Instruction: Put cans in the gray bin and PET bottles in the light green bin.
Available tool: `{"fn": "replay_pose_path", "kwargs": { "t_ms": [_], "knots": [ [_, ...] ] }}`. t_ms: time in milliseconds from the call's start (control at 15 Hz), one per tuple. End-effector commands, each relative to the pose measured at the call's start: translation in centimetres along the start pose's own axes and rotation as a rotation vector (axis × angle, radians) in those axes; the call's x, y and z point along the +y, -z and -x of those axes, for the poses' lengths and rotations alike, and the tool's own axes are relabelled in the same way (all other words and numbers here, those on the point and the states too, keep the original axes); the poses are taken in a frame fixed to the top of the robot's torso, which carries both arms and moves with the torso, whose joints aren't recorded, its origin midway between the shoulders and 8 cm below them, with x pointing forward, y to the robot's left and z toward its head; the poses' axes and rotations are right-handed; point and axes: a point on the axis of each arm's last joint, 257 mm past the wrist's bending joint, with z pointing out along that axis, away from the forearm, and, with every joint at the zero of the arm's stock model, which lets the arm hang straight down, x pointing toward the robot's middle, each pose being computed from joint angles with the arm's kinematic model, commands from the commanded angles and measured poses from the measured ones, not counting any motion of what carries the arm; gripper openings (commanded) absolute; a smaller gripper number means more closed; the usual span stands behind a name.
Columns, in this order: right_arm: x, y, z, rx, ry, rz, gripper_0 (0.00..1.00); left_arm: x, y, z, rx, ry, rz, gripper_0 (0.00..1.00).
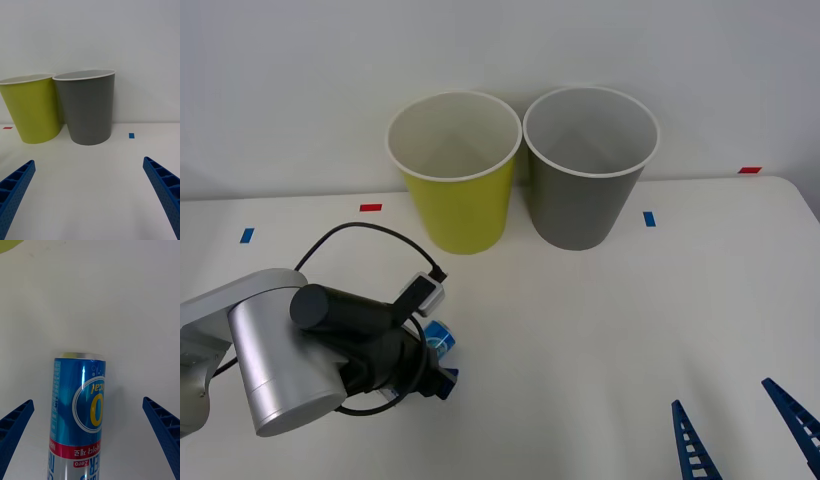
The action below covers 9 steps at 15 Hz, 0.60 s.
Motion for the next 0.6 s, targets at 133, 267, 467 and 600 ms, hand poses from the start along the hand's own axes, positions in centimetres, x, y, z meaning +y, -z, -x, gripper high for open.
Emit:
{"fn": "replay_pose_path", "kwargs": {
  "t_ms": [133,267,467,600],
  "knots": [
    [0.0,0.0,0.0,0.000,0.000,0.000,1.00,0.7,-0.5,-0.2,0.013,-0.008,0.022,1.00],
    [0.0,0.0,0.0,0.000,0.000,0.000,1.00,0.9,-1.2,-0.1,0.022,0.004,0.021,1.00],
    [0.0,0.0,0.0,0.000,0.000,0.000,1.00,1.7,-2.4,-1.0,0.085,0.042,0.040,1.00],
    [0.0,0.0,0.0,0.000,0.000,0.000,1.00,1.6,-2.3,-1.9,0.139,0.051,0.051,1.00]
  ]
}}
